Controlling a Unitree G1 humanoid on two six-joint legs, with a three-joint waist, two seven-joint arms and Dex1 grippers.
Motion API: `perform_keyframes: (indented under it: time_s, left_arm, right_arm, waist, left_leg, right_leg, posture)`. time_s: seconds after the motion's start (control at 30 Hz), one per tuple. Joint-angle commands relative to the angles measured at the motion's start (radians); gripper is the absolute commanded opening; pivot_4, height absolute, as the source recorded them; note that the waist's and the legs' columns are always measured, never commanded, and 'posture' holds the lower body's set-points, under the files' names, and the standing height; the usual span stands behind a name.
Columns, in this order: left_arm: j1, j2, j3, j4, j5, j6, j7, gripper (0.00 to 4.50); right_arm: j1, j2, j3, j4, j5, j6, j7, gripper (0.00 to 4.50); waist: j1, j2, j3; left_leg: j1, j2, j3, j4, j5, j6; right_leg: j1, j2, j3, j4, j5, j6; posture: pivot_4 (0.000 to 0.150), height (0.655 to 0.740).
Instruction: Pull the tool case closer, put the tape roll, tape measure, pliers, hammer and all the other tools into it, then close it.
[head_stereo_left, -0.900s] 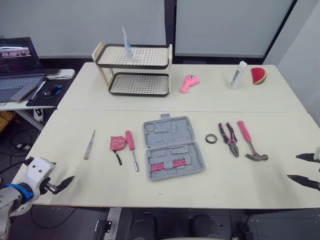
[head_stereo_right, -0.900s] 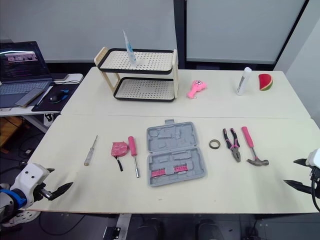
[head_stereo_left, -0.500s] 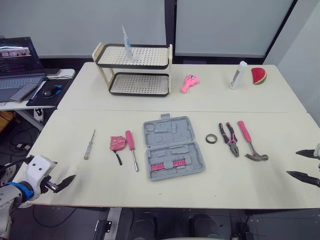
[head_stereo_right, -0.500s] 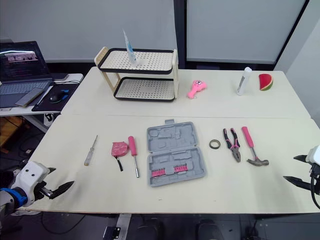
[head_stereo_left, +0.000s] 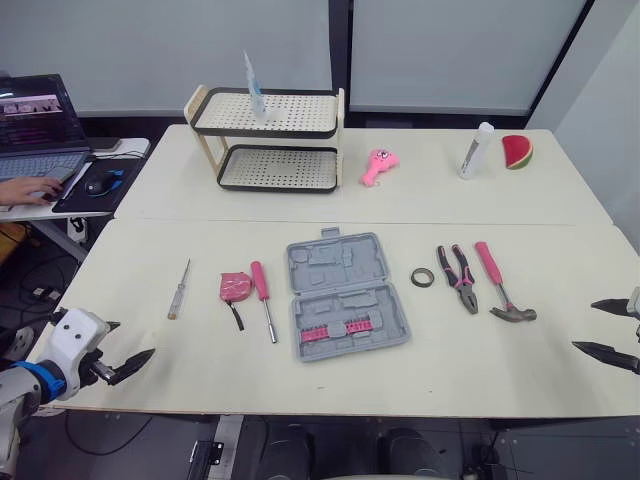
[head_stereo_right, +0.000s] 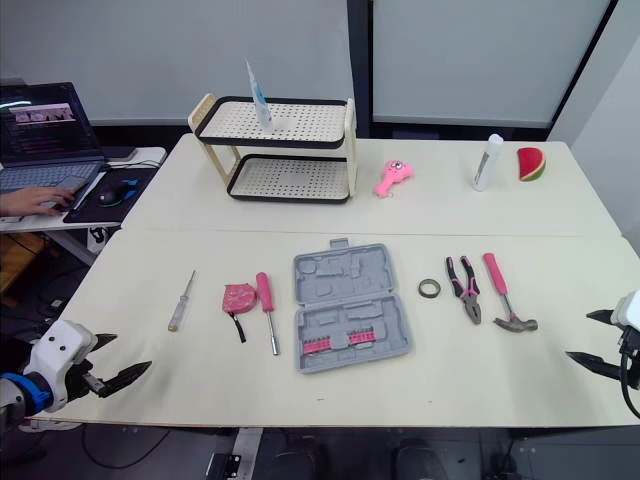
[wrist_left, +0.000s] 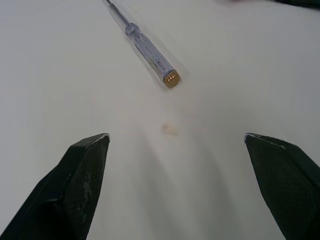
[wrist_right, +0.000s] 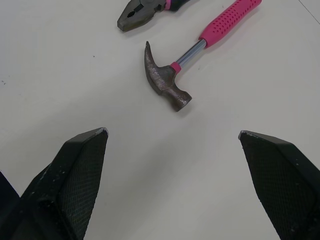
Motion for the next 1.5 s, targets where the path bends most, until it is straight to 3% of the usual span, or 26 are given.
perform_keyframes:
  time_s: [0.03, 0.4, 0.67, 0.77, 0.87, 0.97, 1.3, 1.5]
  left_arm:
    - [0.010, 0.030, 0.038, -0.004, -0.022, -0.004, -0.011, 4.50]
    - [0.056, 0.019, 0.062, -0.017, -0.051, -0.028, -0.001, 4.50]
    - [0.081, -0.060, 0.053, -0.243, -0.125, 0.112, 0.046, 4.50]
    - [0.080, -0.076, 0.011, -0.353, -0.157, 0.179, 0.023, 4.50]
    - [0.045, -0.088, -0.037, -0.430, -0.177, 0.229, 0.010, 3.90]
    - [-0.026, -0.092, -0.114, -0.459, -0.167, 0.268, -0.002, 2.97]
    - [-0.251, -0.114, -0.318, -0.353, -0.056, 0.289, 0.000, 0.02]
    - [-0.386, -0.179, -0.432, -0.241, 0.026, 0.281, 0.021, 0.00]
  right_arm:
    - [-0.010, -0.001, -0.033, -0.016, 0.018, 0.021, -0.004, 4.46]
    - [-0.033, 0.001, -0.030, -0.006, 0.006, 0.014, -0.016, 4.46]
    - [-0.139, 0.029, 0.011, -0.074, 0.028, 0.141, -0.092, 4.46]
    - [-0.178, 0.036, 0.041, -0.137, 0.035, 0.168, -0.076, 3.44]
    - [-0.221, 0.047, 0.089, -0.206, 0.041, 0.190, -0.065, 2.63]
    - [-0.303, 0.075, 0.176, -0.257, 0.035, 0.237, -0.062, 2.05]
    - [-0.535, 0.216, 0.461, -0.290, -0.103, 0.359, -0.141, 0.82]
    - [-0.654, 0.369, 0.589, -0.208, -0.202, 0.384, -0.213, 0.14]
  waist:
    - [0.000, 0.000, 0.000]
    - [-0.001, 0.000, 0.000]
    - [0.001, 0.000, 0.000]
    - [0.001, 0.000, 0.000]
    - [0.001, 0.000, 0.000]
    - [0.001, 0.000, 0.000]
    - [0.000, 0.000, 0.000]
    - [0.001, 0.000, 0.000]
  left_leg:
    - [0.000, 0.000, 0.000, 0.000, 0.000, 0.000]
    - [0.000, 0.000, 0.000, 0.000, 0.000, 0.000]
    - [0.000, 0.000, -0.001, 0.000, 0.000, 0.000]
    - [-0.001, 0.000, -0.001, 0.001, 0.000, 0.000]
    - [-0.001, 0.000, -0.001, 0.001, 0.000, 0.000]
    - [-0.001, 0.000, -0.002, 0.002, 0.000, 0.000]
    - [-0.004, -0.001, -0.002, 0.002, 0.000, 0.000]
    - [-0.008, -0.002, -0.002, 0.005, 0.000, 0.000]
  right_leg:
    - [0.000, 0.000, 0.000, 0.000, 0.000, 0.000]
    - [0.000, 0.000, 0.000, 0.000, 0.000, 0.000]
    - [0.000, 0.000, 0.001, 0.000, 0.000, 0.000]
    - [0.000, 0.000, 0.001, 0.000, 0.000, 0.000]
    - [0.000, 0.000, 0.001, 0.000, 0.000, 0.000]
    - [0.000, 0.000, 0.001, 0.001, 0.000, 0.000]
    - [-0.003, 0.001, -0.001, 0.001, 0.000, 0.000]
    - [-0.008, 0.002, -0.002, 0.006, 0.000, 0.000]
  posture:
    - [0.150, 0.7290]
    - [0.150, 0.7290]
    - [0.150, 0.7290]
    - [0.150, 0.7290]
    - [0.150, 0.7290]
    - [0.150, 0.7290]
    - [0.150, 0.7290]
    - [0.150, 0.7290]
